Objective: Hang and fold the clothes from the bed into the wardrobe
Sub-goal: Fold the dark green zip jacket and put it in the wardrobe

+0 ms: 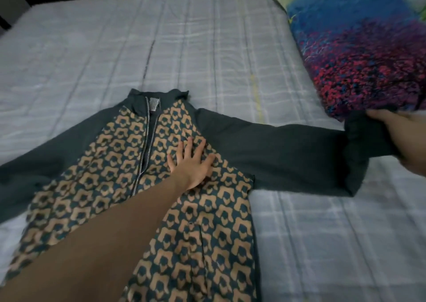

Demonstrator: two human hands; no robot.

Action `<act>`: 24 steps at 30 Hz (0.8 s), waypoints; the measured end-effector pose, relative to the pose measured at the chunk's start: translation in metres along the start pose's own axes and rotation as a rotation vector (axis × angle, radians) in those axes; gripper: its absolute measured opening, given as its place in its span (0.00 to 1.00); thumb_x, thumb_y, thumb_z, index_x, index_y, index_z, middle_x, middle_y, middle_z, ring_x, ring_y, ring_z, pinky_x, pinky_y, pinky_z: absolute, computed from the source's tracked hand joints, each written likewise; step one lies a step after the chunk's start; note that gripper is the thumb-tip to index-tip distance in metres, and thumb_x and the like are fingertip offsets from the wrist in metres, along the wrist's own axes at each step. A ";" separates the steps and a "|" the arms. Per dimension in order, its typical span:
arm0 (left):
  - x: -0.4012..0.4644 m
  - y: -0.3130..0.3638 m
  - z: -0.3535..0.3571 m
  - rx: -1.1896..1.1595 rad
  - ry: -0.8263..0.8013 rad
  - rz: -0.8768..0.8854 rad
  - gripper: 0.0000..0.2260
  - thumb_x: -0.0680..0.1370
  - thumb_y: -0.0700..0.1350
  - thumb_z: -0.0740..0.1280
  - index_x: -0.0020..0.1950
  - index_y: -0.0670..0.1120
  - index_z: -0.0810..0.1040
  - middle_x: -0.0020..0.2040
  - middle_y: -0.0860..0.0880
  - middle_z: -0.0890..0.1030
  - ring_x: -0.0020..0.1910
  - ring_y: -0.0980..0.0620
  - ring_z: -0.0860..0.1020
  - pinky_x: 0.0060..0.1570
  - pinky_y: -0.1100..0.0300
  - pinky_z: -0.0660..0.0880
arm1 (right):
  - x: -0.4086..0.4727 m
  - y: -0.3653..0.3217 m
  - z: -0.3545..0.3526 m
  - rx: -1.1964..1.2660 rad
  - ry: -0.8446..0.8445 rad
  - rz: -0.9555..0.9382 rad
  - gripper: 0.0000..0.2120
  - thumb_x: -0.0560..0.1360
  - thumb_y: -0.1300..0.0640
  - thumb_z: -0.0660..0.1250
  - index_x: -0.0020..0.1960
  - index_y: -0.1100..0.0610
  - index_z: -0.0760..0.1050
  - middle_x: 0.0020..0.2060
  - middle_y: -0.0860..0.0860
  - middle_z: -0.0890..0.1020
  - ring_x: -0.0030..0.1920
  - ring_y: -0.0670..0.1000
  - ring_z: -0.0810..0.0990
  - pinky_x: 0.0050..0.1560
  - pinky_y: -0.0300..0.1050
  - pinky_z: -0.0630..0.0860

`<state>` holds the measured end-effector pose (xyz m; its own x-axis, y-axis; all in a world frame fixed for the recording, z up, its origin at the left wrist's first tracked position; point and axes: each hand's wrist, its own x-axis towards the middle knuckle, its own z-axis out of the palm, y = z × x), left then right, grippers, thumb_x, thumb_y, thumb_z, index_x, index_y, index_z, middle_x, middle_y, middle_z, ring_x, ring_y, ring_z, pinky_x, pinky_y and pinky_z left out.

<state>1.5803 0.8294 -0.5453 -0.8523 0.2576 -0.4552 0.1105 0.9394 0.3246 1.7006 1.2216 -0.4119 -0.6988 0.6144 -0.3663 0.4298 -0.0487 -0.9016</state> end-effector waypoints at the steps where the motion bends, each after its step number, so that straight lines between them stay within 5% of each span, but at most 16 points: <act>1: 0.000 -0.007 -0.007 -0.018 0.025 0.065 0.28 0.79 0.66 0.44 0.79 0.62 0.46 0.79 0.58 0.39 0.78 0.51 0.36 0.75 0.41 0.38 | -0.018 -0.003 0.028 -0.037 -0.006 0.012 0.17 0.68 0.44 0.75 0.49 0.55 0.82 0.39 0.49 0.86 0.40 0.51 0.85 0.41 0.48 0.83; 4: -0.015 -0.037 -0.024 0.055 0.136 0.220 0.27 0.81 0.61 0.42 0.79 0.55 0.52 0.80 0.56 0.43 0.79 0.51 0.42 0.76 0.44 0.48 | -0.040 -0.018 0.079 -0.144 -0.063 -0.052 0.06 0.75 0.53 0.71 0.45 0.56 0.79 0.33 0.48 0.84 0.32 0.46 0.83 0.33 0.42 0.82; 7: -0.040 -0.092 -0.043 0.193 0.135 0.171 0.25 0.83 0.59 0.43 0.80 0.56 0.43 0.79 0.55 0.39 0.78 0.53 0.38 0.76 0.48 0.39 | -0.060 -0.024 0.135 -0.216 -0.119 -0.061 0.08 0.75 0.53 0.71 0.51 0.57 0.79 0.40 0.52 0.84 0.37 0.49 0.83 0.30 0.40 0.80; 12: -0.062 -0.193 -0.075 0.283 0.267 0.122 0.25 0.82 0.58 0.42 0.80 0.57 0.45 0.80 0.53 0.40 0.78 0.52 0.37 0.75 0.49 0.36 | -0.087 -0.032 0.239 -0.325 -0.238 -0.108 0.05 0.75 0.55 0.71 0.50 0.54 0.77 0.44 0.51 0.82 0.43 0.50 0.81 0.28 0.36 0.79; 17: -0.072 -0.271 -0.101 0.190 0.369 0.055 0.29 0.79 0.61 0.50 0.79 0.55 0.51 0.80 0.54 0.45 0.78 0.53 0.41 0.76 0.48 0.37 | -0.110 -0.044 0.353 -0.503 -0.171 -0.261 0.14 0.74 0.50 0.71 0.45 0.61 0.76 0.41 0.60 0.81 0.43 0.59 0.81 0.44 0.54 0.81; 24: -0.052 -0.342 -0.112 0.128 0.311 -0.004 0.35 0.72 0.73 0.34 0.78 0.64 0.48 0.79 0.58 0.44 0.78 0.49 0.38 0.73 0.39 0.32 | -0.142 -0.058 0.522 -0.568 -0.277 -0.419 0.11 0.73 0.53 0.69 0.36 0.57 0.70 0.31 0.53 0.74 0.34 0.49 0.72 0.35 0.43 0.69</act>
<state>1.5291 0.4693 -0.5397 -0.9659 0.1911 -0.1746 0.1537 0.9661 0.2073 1.4768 0.7262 -0.4275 -0.9544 0.2682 -0.1308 0.2725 0.6046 -0.7485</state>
